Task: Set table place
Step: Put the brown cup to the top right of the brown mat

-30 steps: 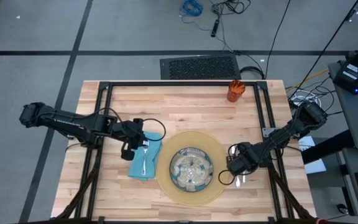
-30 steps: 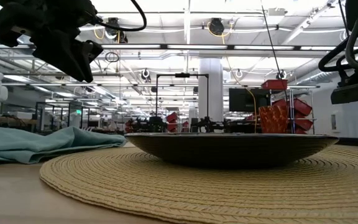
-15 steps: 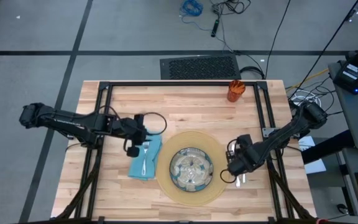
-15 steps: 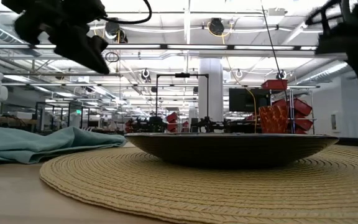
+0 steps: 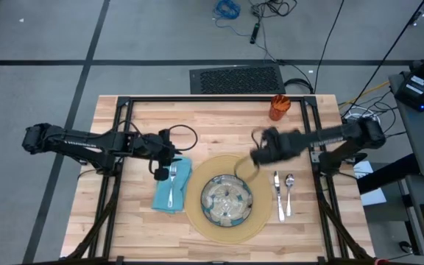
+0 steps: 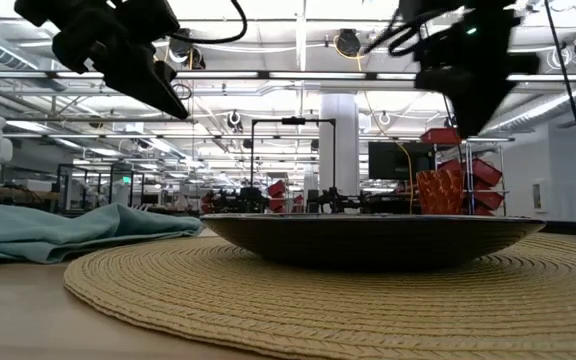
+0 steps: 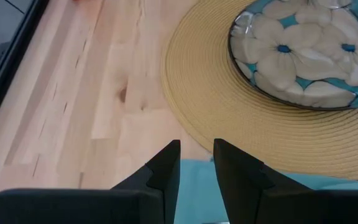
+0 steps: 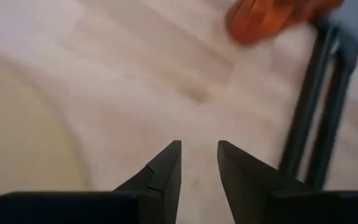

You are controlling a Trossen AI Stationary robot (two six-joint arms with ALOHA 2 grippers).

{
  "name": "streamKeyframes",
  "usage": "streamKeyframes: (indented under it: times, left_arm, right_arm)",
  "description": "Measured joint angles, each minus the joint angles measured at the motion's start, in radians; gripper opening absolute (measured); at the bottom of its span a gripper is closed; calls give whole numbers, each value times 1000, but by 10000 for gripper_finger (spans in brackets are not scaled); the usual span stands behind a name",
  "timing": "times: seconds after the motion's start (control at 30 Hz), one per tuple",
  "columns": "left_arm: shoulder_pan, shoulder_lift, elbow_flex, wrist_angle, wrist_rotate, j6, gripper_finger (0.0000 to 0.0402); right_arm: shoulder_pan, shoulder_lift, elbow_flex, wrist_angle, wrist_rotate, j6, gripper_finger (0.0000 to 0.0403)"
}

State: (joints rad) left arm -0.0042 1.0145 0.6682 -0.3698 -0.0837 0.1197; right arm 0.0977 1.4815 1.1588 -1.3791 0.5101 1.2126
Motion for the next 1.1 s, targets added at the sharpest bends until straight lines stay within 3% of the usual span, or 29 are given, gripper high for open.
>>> streamKeyframes:
  times: [0.3,0.5,0.8,1.1]
  left_arm:
    - [6,0,0,-43,0,-10,83]
    - [5,0,0,-50,0,-36,83]
    - [5,0,0,-57,0,-36,83]
    - [6,0,0,-56,0,-62,83]
  right_arm:
    - [-433,0,126,120,-5,-630,96]
    - [-637,0,146,210,-198,-872,96]
    - [-736,60,146,220,-304,-1075,96]
    - [-806,131,146,221,-266,-1169,96]
